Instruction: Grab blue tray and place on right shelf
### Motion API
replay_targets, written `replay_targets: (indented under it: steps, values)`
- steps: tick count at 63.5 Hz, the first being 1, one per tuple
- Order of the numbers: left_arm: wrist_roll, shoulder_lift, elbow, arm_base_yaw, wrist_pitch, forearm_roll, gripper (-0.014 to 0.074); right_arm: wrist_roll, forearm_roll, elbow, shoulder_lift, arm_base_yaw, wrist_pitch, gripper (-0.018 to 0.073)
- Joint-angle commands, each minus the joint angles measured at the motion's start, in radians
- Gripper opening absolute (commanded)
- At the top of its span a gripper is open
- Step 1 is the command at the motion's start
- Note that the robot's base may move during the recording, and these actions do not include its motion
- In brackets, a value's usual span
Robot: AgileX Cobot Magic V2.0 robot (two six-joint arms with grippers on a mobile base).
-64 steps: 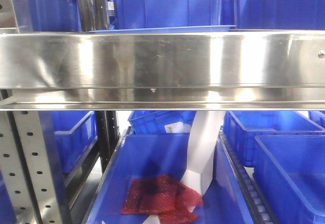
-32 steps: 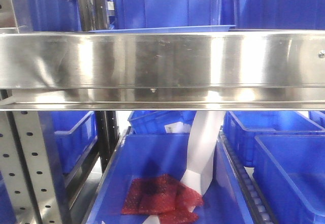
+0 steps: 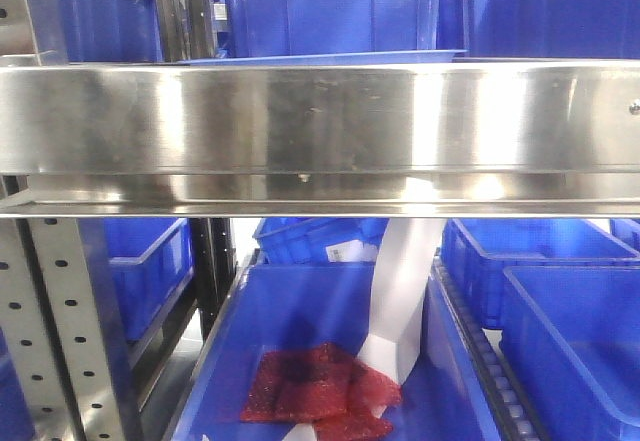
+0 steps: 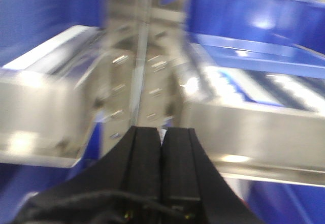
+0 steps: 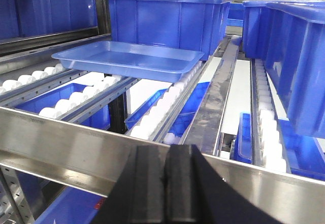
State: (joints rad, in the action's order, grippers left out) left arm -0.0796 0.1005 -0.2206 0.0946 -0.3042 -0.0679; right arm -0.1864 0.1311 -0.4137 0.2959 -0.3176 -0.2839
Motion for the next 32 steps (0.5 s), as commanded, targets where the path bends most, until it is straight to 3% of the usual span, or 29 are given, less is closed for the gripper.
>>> replay_targets:
  steps: [1,12,15,32]
  values:
    - [0.01,-0.067,0.074,-0.045,0.144,-0.03,-0.0048,0.012,0.017,-0.029,0.007,0.001,0.097,0.0069]
    - [0.01,-0.119,0.287,-0.074,0.378,-0.03,-0.0048,0.012,0.017,-0.029,0.008,0.001,0.096,0.0069]
    - [0.01,-0.126,0.274,-0.074,0.298,-0.028,-0.0048,0.012,0.017,-0.029,0.008,0.001,0.095,0.0069]
    - [0.01,-0.126,0.278,-0.074,0.304,-0.028,-0.0048,0.012,0.017,-0.029,0.008,0.001,0.094,0.0069]
